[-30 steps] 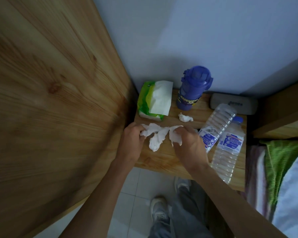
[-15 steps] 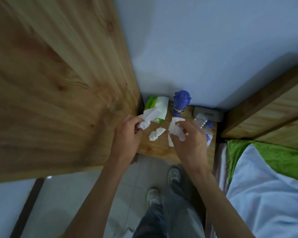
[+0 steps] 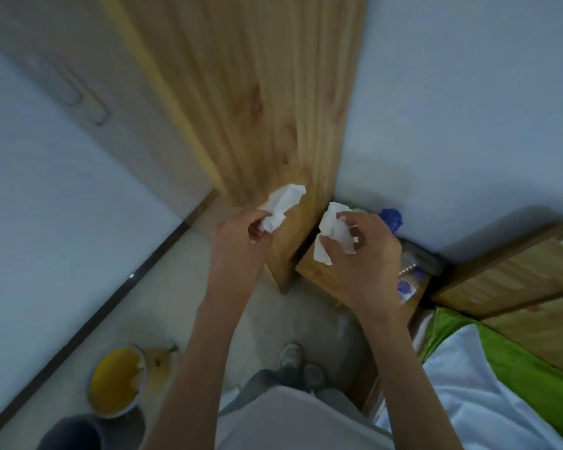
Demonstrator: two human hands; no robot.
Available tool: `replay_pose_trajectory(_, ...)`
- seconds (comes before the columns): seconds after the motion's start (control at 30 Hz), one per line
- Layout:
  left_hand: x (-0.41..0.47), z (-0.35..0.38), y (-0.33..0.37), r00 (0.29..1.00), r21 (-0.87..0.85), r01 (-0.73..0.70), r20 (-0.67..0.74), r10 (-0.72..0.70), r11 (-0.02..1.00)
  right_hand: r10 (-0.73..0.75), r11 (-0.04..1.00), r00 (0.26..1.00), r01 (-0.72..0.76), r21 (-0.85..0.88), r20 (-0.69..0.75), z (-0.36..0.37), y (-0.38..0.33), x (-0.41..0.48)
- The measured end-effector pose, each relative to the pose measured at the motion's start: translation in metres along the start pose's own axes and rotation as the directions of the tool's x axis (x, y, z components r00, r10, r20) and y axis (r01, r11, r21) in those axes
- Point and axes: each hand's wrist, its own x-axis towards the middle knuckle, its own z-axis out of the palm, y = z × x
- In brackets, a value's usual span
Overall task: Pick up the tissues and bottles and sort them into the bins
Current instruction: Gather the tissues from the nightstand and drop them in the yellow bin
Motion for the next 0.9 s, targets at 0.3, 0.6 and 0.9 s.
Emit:
replay_pose_trajectory(0.3,-0.092,-0.088,-0.024,0.922,0.06,0.227,-0.336,-0.194,0.972,-0.276,0.958,0.927,0.246,0.144,0.252,0.04,-0.065,-0.05)
replay_pose_trajectory(0.6,-0.203,-0.169,-0.074,0.741,0.036,0.492,-0.541,-0.398,0.87,-0.449,0.894,0.733,0.359,0.269,0.511,0.102,-0.113,-0.13)
replay_pose_trajectory(0.9,-0.318,-0.24,-0.141,0.506,-0.083,0.679,-0.667,-0.547,0.729,-0.52,0.841,0.539,0.457,0.289,0.662,0.184,-0.151,-0.248)
